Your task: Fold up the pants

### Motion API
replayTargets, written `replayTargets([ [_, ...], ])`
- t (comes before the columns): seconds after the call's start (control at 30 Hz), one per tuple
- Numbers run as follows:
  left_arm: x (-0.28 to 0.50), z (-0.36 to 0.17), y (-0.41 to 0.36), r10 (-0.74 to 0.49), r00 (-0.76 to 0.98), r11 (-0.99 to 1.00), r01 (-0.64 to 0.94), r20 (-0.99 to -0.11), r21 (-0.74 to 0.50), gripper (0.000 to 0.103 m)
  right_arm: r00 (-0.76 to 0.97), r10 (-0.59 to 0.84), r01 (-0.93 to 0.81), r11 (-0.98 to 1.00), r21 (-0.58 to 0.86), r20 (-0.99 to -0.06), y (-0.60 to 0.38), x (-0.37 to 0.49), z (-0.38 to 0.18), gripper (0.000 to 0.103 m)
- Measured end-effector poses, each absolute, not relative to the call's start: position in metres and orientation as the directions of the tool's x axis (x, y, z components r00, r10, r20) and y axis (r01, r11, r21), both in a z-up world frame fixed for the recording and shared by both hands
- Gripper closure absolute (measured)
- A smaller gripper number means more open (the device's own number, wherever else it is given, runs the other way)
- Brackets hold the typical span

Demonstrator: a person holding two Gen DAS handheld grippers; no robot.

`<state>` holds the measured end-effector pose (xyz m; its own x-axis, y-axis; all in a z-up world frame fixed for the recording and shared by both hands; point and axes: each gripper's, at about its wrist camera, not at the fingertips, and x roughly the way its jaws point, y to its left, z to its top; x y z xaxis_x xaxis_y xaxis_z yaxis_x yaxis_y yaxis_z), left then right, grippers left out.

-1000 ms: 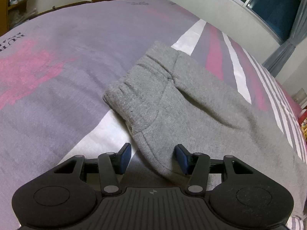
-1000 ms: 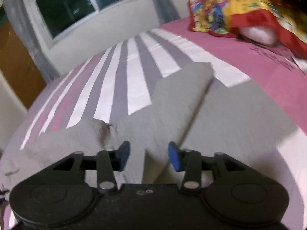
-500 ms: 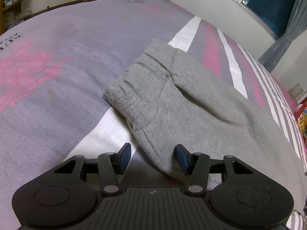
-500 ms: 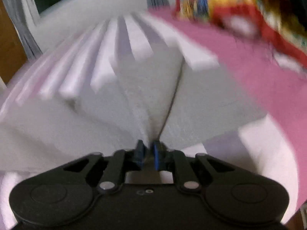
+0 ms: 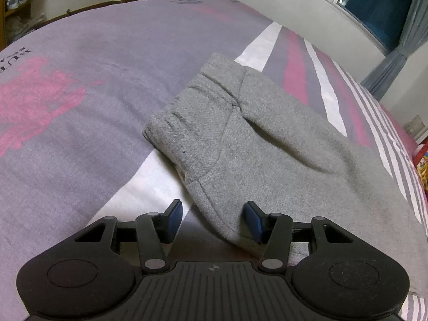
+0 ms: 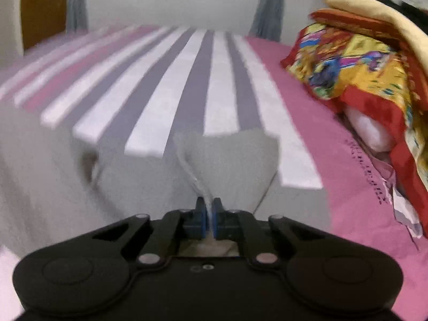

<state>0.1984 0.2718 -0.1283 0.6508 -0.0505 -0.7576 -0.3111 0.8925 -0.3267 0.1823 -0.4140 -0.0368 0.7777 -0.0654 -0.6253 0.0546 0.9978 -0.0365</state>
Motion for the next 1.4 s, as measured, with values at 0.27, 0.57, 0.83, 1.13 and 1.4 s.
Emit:
replayTargets([
  [0.27,0.193,-0.132,0.270,-0.045,0.662,0.891,-0.312,-0.748,-0.330,0.051,0.817,-0.030,0.337,0.836,0.433,-0.576,-0.503,0.107,-0.095,0.099],
  [0.57,0.194,-0.129,0.270,-0.043,0.658,0.892,-0.313,-0.752,-0.325,0.051,0.841,0.005,0.392,0.683,0.616,-0.541,-0.539,0.098,-0.118,0.075],
  [0.83,0.196,-0.127,0.271,-0.046,0.649,0.894,-0.313,-0.759,-0.322,0.051,0.877,0.015,0.374,0.605,0.703,-0.479,-0.554,0.100,-0.104,0.099],
  [1.13,0.192,-0.120,0.271,-0.036,0.656,0.892,-0.319,-0.754,-0.321,0.051,0.802,-0.028,0.441,0.701,0.560,-0.597,-0.541,0.102,-0.110,0.072],
  [1.4,0.166,-0.114,0.298,-0.011,0.778,0.795,-0.374,-0.628,-0.478,0.051,0.845,0.348,-0.171,0.895,0.412,-0.406,-0.423,0.164,-0.038,0.065],
])
